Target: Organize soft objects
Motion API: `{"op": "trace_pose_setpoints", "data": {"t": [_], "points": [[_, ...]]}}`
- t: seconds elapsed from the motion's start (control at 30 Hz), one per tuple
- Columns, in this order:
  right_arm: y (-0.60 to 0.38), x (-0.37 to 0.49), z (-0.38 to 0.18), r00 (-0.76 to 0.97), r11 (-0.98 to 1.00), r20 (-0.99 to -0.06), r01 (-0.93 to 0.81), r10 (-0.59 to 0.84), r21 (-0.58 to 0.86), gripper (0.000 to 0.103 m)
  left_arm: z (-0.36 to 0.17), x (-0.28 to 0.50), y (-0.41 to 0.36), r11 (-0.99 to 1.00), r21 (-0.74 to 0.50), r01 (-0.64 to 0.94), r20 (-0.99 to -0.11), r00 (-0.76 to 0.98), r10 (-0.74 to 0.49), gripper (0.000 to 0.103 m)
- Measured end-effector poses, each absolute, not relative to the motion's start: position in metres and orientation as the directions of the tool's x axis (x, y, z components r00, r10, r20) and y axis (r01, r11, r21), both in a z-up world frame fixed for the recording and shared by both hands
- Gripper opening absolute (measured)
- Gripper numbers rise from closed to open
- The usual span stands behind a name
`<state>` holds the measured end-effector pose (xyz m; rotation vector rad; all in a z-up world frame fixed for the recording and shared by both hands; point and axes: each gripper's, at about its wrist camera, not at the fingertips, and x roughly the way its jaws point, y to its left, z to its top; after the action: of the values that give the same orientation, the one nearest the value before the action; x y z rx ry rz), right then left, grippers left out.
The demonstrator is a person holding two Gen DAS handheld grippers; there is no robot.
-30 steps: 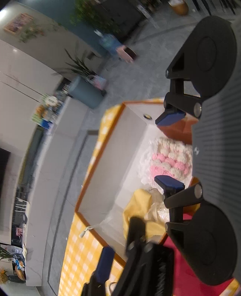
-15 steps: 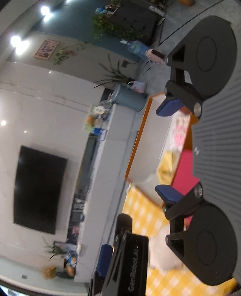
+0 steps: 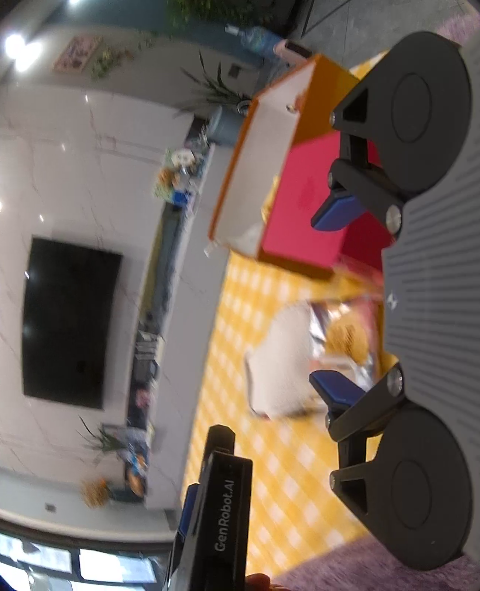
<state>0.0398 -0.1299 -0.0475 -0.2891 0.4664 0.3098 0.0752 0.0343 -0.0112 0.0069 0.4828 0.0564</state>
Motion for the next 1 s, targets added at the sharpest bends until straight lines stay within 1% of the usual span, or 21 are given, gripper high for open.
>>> {"op": "trace_pose_setpoints", "data": {"t": [0.1,0.17,0.2,0.3,0.33,0.47,0.57,0.67,0.7,0.8,0.87,1.0], "points": [[-0.123,0.040,-0.051,0.826,0.903,-0.510,-0.382,0.240,-0.194,0.081,-0.019,0.079,0.052,0.999,-0.005,-0.038,-0.559,0.829,0.029,0.083],[-0.119,0.043,-0.052,0.813,0.905,-0.529,-0.386,0.244,-0.176,0.081,-0.025,0.078,0.061,0.999,-0.007,-0.039,-0.592,0.806,0.027,0.078],[-0.119,0.045,-0.053,0.807,0.908,-0.537,-0.385,0.245,-0.165,0.081,-0.026,0.080,0.063,0.999,-0.006,-0.036,-0.600,0.800,0.025,0.078],[-0.114,0.048,-0.059,0.791,0.910,-0.559,-0.389,0.249,-0.145,0.081,-0.032,0.081,0.070,0.999,-0.003,-0.033,-0.613,0.790,0.024,0.078],[-0.112,0.049,-0.060,0.787,0.907,-0.566,-0.393,0.247,-0.150,0.081,-0.034,0.083,0.072,1.000,-0.010,-0.030,-0.618,0.786,0.017,0.076],[-0.099,0.061,-0.067,0.775,0.891,-0.582,-0.418,0.247,-0.179,0.081,-0.047,0.083,0.086,0.997,-0.070,-0.020,-0.641,0.767,-0.029,0.075],[-0.089,0.068,-0.071,0.762,0.878,-0.597,-0.440,0.253,-0.190,0.081,-0.053,0.086,0.090,0.997,-0.077,-0.014,-0.644,0.764,-0.039,0.075],[-0.081,0.077,-0.078,0.753,0.867,-0.609,-0.453,0.248,-0.208,0.081,-0.059,0.090,0.092,0.994,-0.110,-0.001,-0.660,0.748,-0.072,0.075],[-0.079,0.080,-0.080,0.752,0.865,-0.612,-0.454,0.243,-0.215,0.081,-0.060,0.091,0.092,0.993,-0.119,0.001,-0.664,0.743,-0.080,0.075],[-0.076,0.087,-0.085,0.747,0.861,-0.625,-0.453,0.226,-0.230,0.075,-0.062,0.093,0.095,0.988,-0.152,0.005,-0.667,0.737,-0.107,0.075],[-0.076,0.090,-0.089,0.746,0.860,-0.634,-0.445,0.203,-0.248,0.074,-0.062,0.093,0.096,0.986,-0.166,0.005,-0.665,0.738,-0.115,0.075],[-0.069,0.091,-0.094,0.765,0.832,-0.621,-0.451,0.172,-0.324,0.074,-0.065,0.096,0.096,0.983,-0.181,0.011,-0.673,0.728,-0.132,0.075]]}}
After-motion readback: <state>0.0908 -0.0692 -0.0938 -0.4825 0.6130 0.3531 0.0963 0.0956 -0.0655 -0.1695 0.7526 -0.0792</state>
